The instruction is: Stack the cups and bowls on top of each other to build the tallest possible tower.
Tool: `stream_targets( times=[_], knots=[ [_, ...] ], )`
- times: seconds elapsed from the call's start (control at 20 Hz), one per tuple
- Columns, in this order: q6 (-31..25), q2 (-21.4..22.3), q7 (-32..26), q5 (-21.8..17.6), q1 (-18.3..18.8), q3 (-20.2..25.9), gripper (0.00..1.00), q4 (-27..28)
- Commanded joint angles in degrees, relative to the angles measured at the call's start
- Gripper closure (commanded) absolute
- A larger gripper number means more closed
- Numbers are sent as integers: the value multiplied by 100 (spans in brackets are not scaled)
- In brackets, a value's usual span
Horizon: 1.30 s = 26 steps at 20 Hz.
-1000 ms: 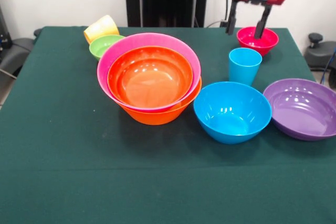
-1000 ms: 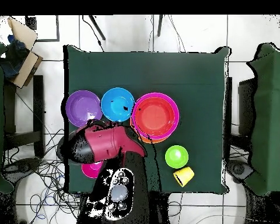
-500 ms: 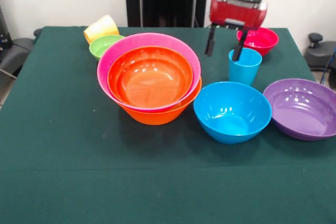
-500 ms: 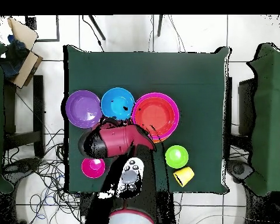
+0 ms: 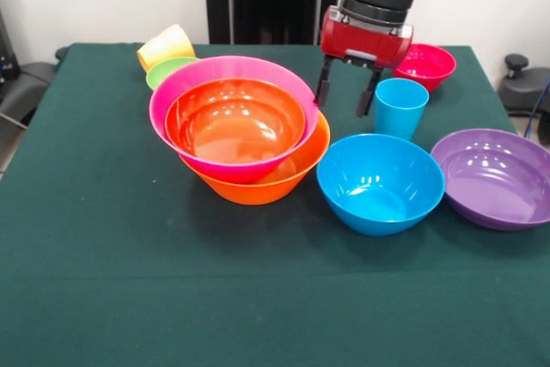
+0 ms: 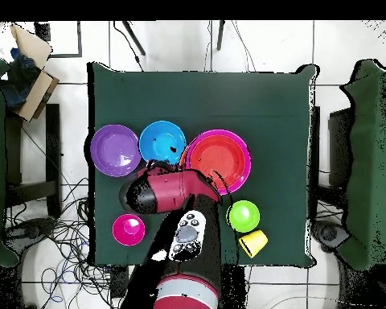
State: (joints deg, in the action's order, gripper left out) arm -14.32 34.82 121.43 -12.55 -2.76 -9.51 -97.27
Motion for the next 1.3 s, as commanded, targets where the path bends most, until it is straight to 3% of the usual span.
stream_targets(
  times=[0.05,0.3,0.7,1.3],
  knots=[
    [-229,108,714,165,-271,110,0,64],
    [-452,179,1101,643,-640,99,0,-92],
    [-331,-39,1199,1081,-1142,-203,0,-5],
    [421,-783,971,1253,-1150,-336,0,220]
  ],
)
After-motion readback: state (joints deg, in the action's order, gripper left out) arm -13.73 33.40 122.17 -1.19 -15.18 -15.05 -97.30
